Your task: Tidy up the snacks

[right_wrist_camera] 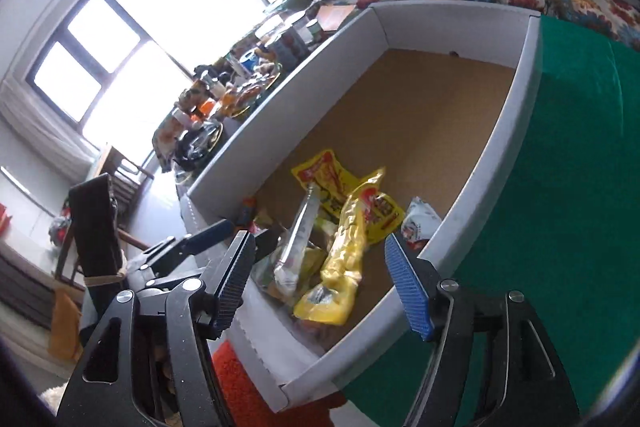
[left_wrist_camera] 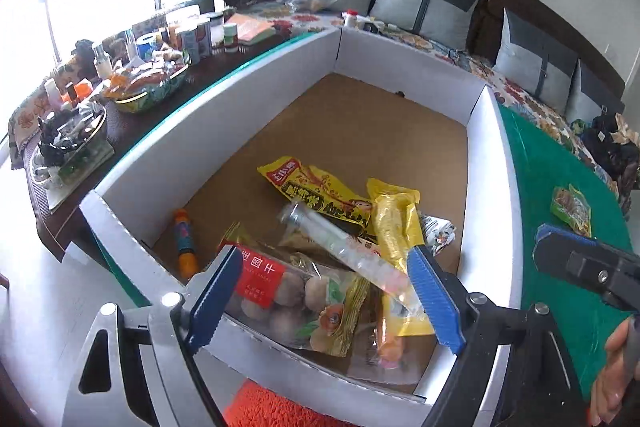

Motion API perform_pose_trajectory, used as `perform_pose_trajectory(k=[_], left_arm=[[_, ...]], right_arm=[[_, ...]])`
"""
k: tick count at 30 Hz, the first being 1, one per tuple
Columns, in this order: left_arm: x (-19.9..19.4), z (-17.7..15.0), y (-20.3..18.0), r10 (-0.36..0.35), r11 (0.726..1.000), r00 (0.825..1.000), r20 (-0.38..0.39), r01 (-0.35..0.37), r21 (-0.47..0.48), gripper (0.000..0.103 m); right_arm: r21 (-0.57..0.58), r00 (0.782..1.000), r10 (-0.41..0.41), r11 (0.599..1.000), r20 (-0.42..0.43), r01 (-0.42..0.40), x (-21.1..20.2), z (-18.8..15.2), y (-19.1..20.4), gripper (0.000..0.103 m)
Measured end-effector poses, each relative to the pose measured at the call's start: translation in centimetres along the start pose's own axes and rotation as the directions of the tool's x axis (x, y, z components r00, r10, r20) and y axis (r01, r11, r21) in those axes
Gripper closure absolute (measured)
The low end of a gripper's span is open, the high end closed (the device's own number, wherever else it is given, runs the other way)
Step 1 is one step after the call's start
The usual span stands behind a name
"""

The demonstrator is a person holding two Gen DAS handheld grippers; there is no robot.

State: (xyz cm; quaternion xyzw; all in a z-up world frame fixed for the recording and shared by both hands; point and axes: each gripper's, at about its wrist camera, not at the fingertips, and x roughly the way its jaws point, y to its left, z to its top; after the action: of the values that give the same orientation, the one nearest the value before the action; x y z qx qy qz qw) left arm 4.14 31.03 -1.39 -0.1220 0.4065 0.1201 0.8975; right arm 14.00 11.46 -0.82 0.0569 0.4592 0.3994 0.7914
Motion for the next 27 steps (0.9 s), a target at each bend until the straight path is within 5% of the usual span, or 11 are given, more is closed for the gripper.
perform_pose_trajectory(k=[4, 6, 10, 13, 18, 20, 24, 27], left_arm=[[-2.8, 0.3, -3.1, -0.054, 0.997, 0.996, 0.074, 0.05, 0.054, 0.016], [-4.0, 0.3, -5.7, -0.107, 0.991, 0.989, 0.103, 0.098, 0.088, 0.013], [-5.6, 0.3, -12.4, -0.242, 0.962, 0.963, 0.118, 0.223, 0.158, 0.004], [-4.2, -0.9, -18.2, -0.329, 0.923, 0.944, 0.036, 0.314, 0.221, 0.001], [2.6, -4.2, -26.5, -0.303, 0.901, 0.942, -0.145, 0.333, 0.279, 0.001], [5.3, -5.1, -29.1, -0.291, 0.902, 0.935, -0.203, 0.339, 0.266, 0.001], [9.0, -5.7, -33.9, -0.261, 0.916, 0.942, -0.213, 0.311, 0.252, 0.001], [11.0, -5.5, -36.8, -0.241, 0.921, 0.95, -0.2, 0.289, 0.26, 0.001]], right_arm=[[-0.054, 0.987, -0.135, 0.989, 0.087, 0.139, -4.4, -2.7, -3.7, 0.028], [-0.073, 0.955, -0.272, 0.957, 0.122, 0.282, -6.8, -4.9, -7.1, 0.025], [-0.036, 0.842, -0.536, 0.842, 0.06, 0.538, -10.3, -9.2, -15.9, 0.025], [0.09, 0.763, -0.645, 0.763, 0.037, 0.64, -14.2, -11.9, -22.4, 0.025], [0.289, 0.622, -0.781, 0.609, 0.055, 0.739, -19.7, -14.5, -29.2, 0.025], [0.333, 0.607, -0.793, 0.588, 0.056, 0.737, -20.7, -15.0, -29.6, 0.025], [0.386, 0.654, -0.756, 0.609, 0.019, 0.693, -21.3, -14.6, -32.0, 0.025], [0.37, 0.634, -0.773, 0.595, 0.023, 0.713, -21.4, -13.9, -32.7, 0.025]])
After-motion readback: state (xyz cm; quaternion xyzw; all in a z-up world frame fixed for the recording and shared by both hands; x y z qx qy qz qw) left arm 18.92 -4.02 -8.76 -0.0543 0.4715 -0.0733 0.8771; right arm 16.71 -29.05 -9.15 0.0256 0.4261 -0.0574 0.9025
